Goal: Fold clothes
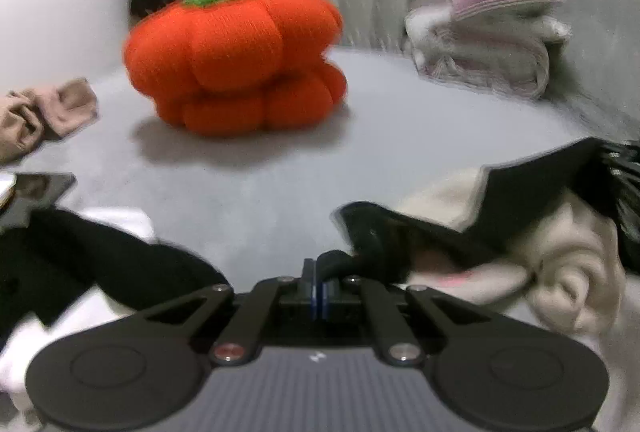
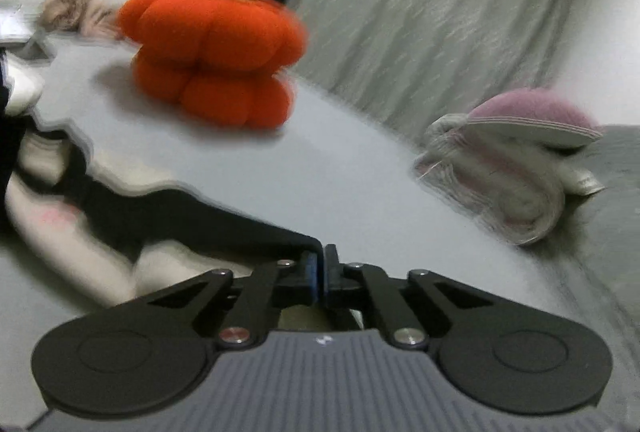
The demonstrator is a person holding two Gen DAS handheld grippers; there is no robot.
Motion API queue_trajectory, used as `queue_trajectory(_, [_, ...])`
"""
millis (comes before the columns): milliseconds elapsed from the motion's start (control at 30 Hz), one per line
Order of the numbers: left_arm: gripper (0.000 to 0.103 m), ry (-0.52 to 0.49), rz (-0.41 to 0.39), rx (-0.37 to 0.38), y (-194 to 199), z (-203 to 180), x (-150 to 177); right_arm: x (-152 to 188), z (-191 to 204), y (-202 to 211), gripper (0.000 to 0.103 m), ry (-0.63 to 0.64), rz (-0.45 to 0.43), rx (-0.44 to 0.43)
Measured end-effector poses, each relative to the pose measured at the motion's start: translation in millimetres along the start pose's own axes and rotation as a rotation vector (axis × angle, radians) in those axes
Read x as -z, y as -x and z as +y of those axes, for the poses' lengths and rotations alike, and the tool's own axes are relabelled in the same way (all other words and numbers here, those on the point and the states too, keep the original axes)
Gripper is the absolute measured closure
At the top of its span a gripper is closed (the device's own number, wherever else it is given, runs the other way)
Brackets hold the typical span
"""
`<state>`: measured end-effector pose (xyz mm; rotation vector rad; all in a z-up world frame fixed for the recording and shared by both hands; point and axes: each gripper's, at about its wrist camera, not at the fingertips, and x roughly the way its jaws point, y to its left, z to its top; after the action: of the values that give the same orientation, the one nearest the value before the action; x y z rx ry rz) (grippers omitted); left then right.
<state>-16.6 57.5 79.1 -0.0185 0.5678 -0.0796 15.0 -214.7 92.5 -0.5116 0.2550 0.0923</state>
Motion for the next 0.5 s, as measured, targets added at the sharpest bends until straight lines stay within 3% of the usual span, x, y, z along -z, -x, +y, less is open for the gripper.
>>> queue_trajectory(100, [0.101,0.033,-0.100,0.012,22.1,9.5,-14.1,-17.3,-12.7,29.5,0.102,-0.001,-0.117,0.153])
queue_trajectory(233, [0.101,0.057,-0.225,0.000,53.7,18.7,-28.3,-34.0,-34.2,70.8,0.102,-0.052,-0.245,0.290])
queue_trajectory(500, [0.101,0.082,-0.420,0.066,125.2,18.0,-51.1,-59.9,-60.3,142.2,0.102,-0.141,-0.424,0.405])
